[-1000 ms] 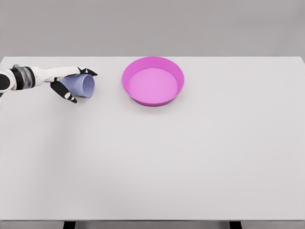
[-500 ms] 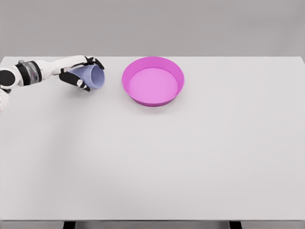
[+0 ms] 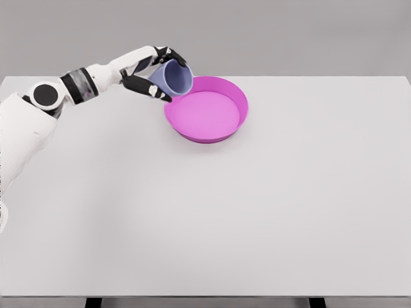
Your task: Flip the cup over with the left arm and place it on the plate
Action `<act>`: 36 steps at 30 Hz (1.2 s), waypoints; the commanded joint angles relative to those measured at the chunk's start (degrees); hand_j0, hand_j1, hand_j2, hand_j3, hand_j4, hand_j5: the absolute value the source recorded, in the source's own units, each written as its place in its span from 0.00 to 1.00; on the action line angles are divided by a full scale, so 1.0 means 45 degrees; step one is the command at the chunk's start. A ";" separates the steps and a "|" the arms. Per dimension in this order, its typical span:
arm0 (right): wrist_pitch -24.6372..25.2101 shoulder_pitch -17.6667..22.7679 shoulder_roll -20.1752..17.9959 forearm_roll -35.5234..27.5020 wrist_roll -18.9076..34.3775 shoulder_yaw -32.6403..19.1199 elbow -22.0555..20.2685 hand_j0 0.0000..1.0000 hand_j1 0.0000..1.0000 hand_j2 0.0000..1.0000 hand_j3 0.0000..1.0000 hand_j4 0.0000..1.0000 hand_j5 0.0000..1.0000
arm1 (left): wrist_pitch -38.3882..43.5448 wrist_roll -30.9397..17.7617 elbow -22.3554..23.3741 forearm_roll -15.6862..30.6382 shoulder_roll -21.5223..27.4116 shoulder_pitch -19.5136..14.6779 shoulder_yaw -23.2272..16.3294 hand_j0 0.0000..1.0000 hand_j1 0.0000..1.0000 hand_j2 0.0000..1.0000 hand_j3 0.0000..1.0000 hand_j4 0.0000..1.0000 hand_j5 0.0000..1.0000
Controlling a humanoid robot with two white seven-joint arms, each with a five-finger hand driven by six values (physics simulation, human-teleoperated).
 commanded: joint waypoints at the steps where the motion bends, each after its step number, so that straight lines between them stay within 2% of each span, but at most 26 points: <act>1: -0.0002 0.0000 0.0000 0.0005 0.0005 -0.0001 0.0001 1.00 1.00 1.00 1.00 1.00 1.00 | 0.0016 -0.0016 -0.0007 0.1164 -0.0464 0.0000 0.0046 0.47 0.47 0.47 0.47 0.47 0.47; 4: -0.0002 0.0000 0.0000 0.0005 0.0005 -0.0001 0.0001 1.00 1.00 1.00 1.00 1.00 1.00 | 0.0016 -0.0035 0.0052 0.1652 -0.1030 0.0078 0.0164 0.47 0.47 0.47 0.47 0.47 0.47; 10: -0.0002 0.0000 0.0000 0.0005 -0.0014 -0.0001 0.0001 1.00 1.00 1.00 1.00 1.00 1.00 | 0.0016 -0.0055 0.0228 0.4445 -0.2397 0.0546 0.0183 0.46 0.46 0.46 0.46 0.46 0.46; 13: -0.0002 0.0000 0.0000 0.0005 0.0005 -0.0001 0.0001 1.00 1.00 1.00 1.00 1.00 1.00 | 0.0016 -0.0055 0.0169 0.5832 -0.2495 0.0937 0.0183 0.46 0.46 0.46 0.46 0.46 0.46; 14: -0.0002 0.0000 0.0000 0.0005 0.0005 -0.0001 0.0001 1.00 1.00 1.00 1.00 1.00 1.00 | 0.0016 -0.0055 0.0169 0.6048 -0.2495 0.1055 0.0222 0.46 0.46 0.46 0.46 0.46 0.46; 16: -0.0002 0.0000 0.0000 0.0005 0.0005 -0.0001 0.0001 1.00 1.00 1.00 1.00 1.00 1.00 | 0.0016 -0.0055 0.0052 0.6146 -0.2592 0.1445 0.0964 0.46 0.46 0.46 0.46 0.46 0.46; 20: -0.0002 0.0000 0.0000 0.0005 0.0005 -0.0001 0.0001 1.00 1.00 1.00 1.00 1.00 1.00 | 0.0016 -0.0035 -0.0202 0.6965 -0.2729 0.1602 0.1062 0.45 0.45 0.45 0.45 0.45 0.45; 22: -0.0002 0.0000 0.0000 0.0005 0.0005 -0.0001 0.0001 1.00 1.00 1.00 1.00 1.00 1.00 | 0.0016 -0.0055 -0.0222 0.7981 -0.2866 0.1836 0.1023 0.45 0.45 0.45 0.45 0.45 0.45; 26: -0.0002 0.0000 0.0000 0.0005 0.0005 -0.0001 0.0001 1.00 1.00 1.00 1.00 1.00 1.00 | 0.0016 -0.0133 -0.0202 0.8568 -0.2827 0.2031 0.1042 0.45 0.45 0.45 0.45 0.45 0.45; 30: -0.0002 0.0000 0.0000 0.0005 0.0005 -0.0001 0.0001 1.00 1.00 1.00 1.00 1.00 1.00 | 0.0016 0.0004 -0.0144 0.8529 -0.2749 0.2246 0.0925 0.44 0.44 0.44 0.44 0.44 0.44; 32: -0.0002 0.0000 0.0000 0.0005 0.0005 -0.0001 0.0001 1.00 1.00 1.00 1.00 1.00 1.00 | 0.0016 0.0023 0.0266 0.8314 -0.2749 0.2266 0.0886 0.44 0.44 0.44 0.44 0.44 0.44; 36: -0.0002 0.0000 0.0000 0.0005 0.0005 -0.0001 0.0001 1.00 1.00 1.00 1.00 1.00 1.00 | 0.0016 0.0004 0.0461 0.8216 -0.2768 0.2246 0.0867 0.44 0.44 0.44 0.44 0.44 0.44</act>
